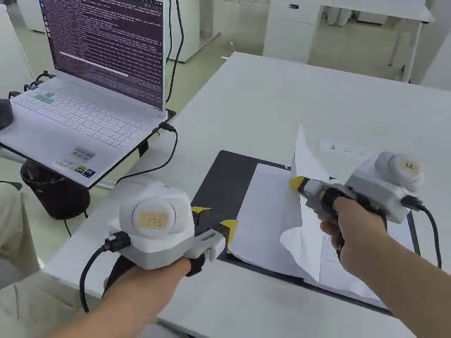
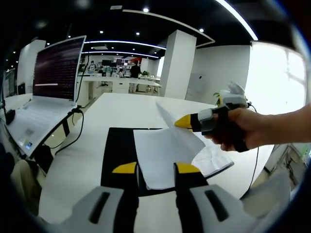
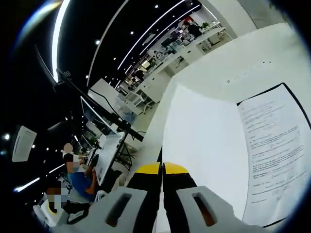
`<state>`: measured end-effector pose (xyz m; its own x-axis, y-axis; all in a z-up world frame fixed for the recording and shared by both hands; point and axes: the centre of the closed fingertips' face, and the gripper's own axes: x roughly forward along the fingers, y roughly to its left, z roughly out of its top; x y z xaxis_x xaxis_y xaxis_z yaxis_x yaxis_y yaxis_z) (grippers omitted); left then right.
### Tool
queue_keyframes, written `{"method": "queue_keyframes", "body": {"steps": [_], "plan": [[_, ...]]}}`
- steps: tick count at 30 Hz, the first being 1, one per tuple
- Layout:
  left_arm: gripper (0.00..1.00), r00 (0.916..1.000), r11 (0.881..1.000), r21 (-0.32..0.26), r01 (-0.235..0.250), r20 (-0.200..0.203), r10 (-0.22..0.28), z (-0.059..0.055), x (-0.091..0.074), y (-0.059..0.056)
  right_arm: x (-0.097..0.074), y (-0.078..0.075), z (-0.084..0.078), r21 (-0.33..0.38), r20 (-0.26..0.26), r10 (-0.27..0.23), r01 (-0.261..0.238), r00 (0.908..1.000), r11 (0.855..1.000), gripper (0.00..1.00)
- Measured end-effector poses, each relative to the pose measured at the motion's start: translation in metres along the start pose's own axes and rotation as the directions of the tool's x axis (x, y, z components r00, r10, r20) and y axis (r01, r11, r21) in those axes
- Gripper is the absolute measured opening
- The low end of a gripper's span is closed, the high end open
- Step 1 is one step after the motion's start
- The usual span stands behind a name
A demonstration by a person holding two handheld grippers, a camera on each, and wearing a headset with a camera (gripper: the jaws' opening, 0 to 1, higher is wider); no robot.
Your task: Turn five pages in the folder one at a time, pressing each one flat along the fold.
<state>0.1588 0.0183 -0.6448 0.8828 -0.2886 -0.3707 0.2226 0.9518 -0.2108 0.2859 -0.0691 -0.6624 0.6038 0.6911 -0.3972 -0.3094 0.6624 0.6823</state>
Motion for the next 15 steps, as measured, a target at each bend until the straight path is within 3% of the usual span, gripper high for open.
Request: {"method": "queue_keyframes", "body": {"steps": [7,15], "plan": [[0.27,0.9998,1.0,0.014,0.015,-0.012,-0.015,-0.005,-0.003,0.005,0.024,-0.004,-0.015,-0.014,-0.032,-0.03,0.029,0.999,0.999,0.0],[0.26,0.9992,1.0,0.02,0.012,-0.038,-0.011,-0.015,-0.011,0.015,0.05,-0.015,-0.041,-0.041,-0.104,-0.068,0.064,0.9922,0.997,0.0]]}}
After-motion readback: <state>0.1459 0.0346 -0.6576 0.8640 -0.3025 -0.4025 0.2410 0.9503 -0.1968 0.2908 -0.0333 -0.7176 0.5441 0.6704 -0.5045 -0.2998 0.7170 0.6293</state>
